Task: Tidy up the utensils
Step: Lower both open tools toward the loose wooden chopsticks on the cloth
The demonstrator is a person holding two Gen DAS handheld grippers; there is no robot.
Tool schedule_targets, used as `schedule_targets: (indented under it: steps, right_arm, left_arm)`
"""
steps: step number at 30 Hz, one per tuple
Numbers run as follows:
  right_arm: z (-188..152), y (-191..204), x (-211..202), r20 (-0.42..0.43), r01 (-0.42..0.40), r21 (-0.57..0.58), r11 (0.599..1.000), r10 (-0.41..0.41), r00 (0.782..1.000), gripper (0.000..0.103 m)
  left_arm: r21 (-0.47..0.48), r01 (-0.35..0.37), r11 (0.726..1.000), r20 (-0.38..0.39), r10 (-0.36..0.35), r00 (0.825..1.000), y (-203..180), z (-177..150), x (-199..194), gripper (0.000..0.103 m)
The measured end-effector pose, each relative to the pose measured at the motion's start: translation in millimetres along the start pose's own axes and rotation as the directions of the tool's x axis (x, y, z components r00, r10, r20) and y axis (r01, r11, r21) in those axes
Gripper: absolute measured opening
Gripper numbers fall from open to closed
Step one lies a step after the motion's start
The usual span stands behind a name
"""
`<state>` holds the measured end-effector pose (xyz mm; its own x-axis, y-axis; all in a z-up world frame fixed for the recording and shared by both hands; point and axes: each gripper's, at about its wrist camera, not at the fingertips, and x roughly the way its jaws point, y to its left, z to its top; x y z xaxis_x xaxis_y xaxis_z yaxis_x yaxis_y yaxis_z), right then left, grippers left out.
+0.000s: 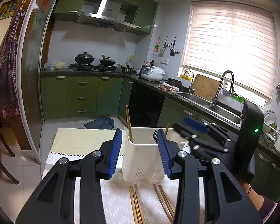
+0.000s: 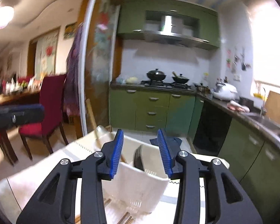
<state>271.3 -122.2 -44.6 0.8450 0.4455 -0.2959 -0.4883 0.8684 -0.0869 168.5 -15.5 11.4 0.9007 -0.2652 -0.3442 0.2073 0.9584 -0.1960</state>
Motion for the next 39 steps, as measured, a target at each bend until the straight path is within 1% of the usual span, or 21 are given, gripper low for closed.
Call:
schedule_targets:
  steps: [1,2,4,7,9,12,14,18,19,20,21,24,27,29,32,33,34,35,36,37,39]
  right_arm:
    - [1,6,6,-0.012,-0.016,-0.012,1.000,0.016,1.000,0.037]
    - [1,10,8,-0.016,-0.030,-0.013,0.999,0.030,0.999,0.032]
    - [3,17,9,-0.012,-0.042,-0.015,0.999,0.042,0.999,0.028]
    - [3,19,1,0.012,-0.026,0.006,1.000,0.026,1.000,0.028]
    - [4,19,-9,0.029,-0.037,0.011,0.999,0.037,0.999,0.028]
    - [6,28,-22,0.042,-0.052,-0.046,0.998,0.054,0.998,0.028]
    - [7,36,-19,0.013,-0.070,-0.088,0.994,0.071,0.997,0.028]
    - [8,47,4,-0.048,-0.058,-0.106,0.993,0.053,0.997,0.028]
    - [9,47,12,-0.066,-0.059,-0.106,0.993,0.053,0.996,0.022]
    - [10,48,19,-0.083,-0.063,-0.099,0.993,0.055,0.995,0.008]
    - [11,47,23,-0.091,-0.061,-0.091,0.994,0.053,0.994,0.008]
    - [20,32,24,-0.082,-0.065,-0.003,0.998,0.064,0.995,0.007]
    - [31,-11,26,-0.090,-0.103,0.181,0.978,0.120,0.989,0.005]
    - [33,-47,30,-0.099,-0.100,0.316,0.944,0.138,0.985,0.005]
    - [29,-87,42,-0.130,-0.078,0.454,0.888,0.152,0.980,0.006]
    - [27,-95,46,-0.149,-0.065,0.475,0.878,0.153,0.977,0.006]
    - [27,-101,49,-0.161,-0.054,0.483,0.874,0.150,0.976,0.009]
    - [26,-105,47,-0.158,-0.040,0.490,0.871,0.133,0.978,0.028]
    - [27,-110,45,-0.148,-0.033,0.487,0.873,0.120,0.982,0.040]
    - [30,-112,39,-0.128,-0.027,0.479,0.877,0.100,0.987,0.046]
    - [35,-115,29,-0.098,-0.028,0.467,0.884,0.083,0.992,0.046]
  left_arm:
    - [-0.002,0.000,1.000,-0.003,0.000,1.000,0,0,0,0.037]
    - [-0.004,0.000,1.000,-0.006,0.000,1.000,1,-1,-1,0.037]
    - [-0.004,-0.002,1.000,-0.008,0.002,1.000,1,-2,-2,0.038]
    - [-0.008,-0.004,1.000,-0.014,0.003,1.000,5,-4,-4,0.038]
    - [-0.012,-0.003,1.000,-0.015,0.003,1.000,9,-6,-6,0.038]
    - [-0.022,-0.002,1.000,-0.019,0.002,1.000,13,-5,-6,0.038]
    - [-0.029,0.000,1.000,-0.025,0.000,1.000,15,-6,-5,0.038]
    - [-0.038,0.003,0.999,-0.035,-0.005,0.999,14,-6,-4,0.038]
    - [-0.037,0.003,0.999,-0.037,-0.004,0.999,14,-7,-5,0.038]
    - [-0.032,0.001,0.999,-0.038,-0.002,0.999,13,-7,-5,0.038]
    - [-0.026,0.000,1.000,-0.040,-0.001,0.999,13,-8,-5,0.038]
    - [-0.015,-0.003,1.000,-0.046,0.002,0.999,13,-8,-4,0.039]
    - [-0.016,-0.002,1.000,-0.057,0.001,0.998,12,-10,-1,0.040]
    - [-0.020,0.003,1.000,-0.069,-0.004,0.998,12,-13,2,0.040]
    - [-0.021,0.012,1.000,-0.089,-0.014,0.996,8,-16,6,0.040]
    - [-0.018,0.015,1.000,-0.096,-0.017,0.995,6,-17,8,0.040]
    - [-0.014,0.016,1.000,-0.099,-0.017,0.995,5,-17,9,0.040]
    - [-0.006,0.017,1.000,-0.104,-0.018,0.994,3,-18,9,0.040]
    - [-0.001,0.018,1.000,-0.107,-0.018,0.994,1,-18,10,0.040]
    - [0.004,0.019,1.000,-0.110,-0.018,0.994,-1,-18,11,0.040]
    - [0.012,0.018,1.000,-0.117,-0.016,0.993,-3,-19,13,0.040]
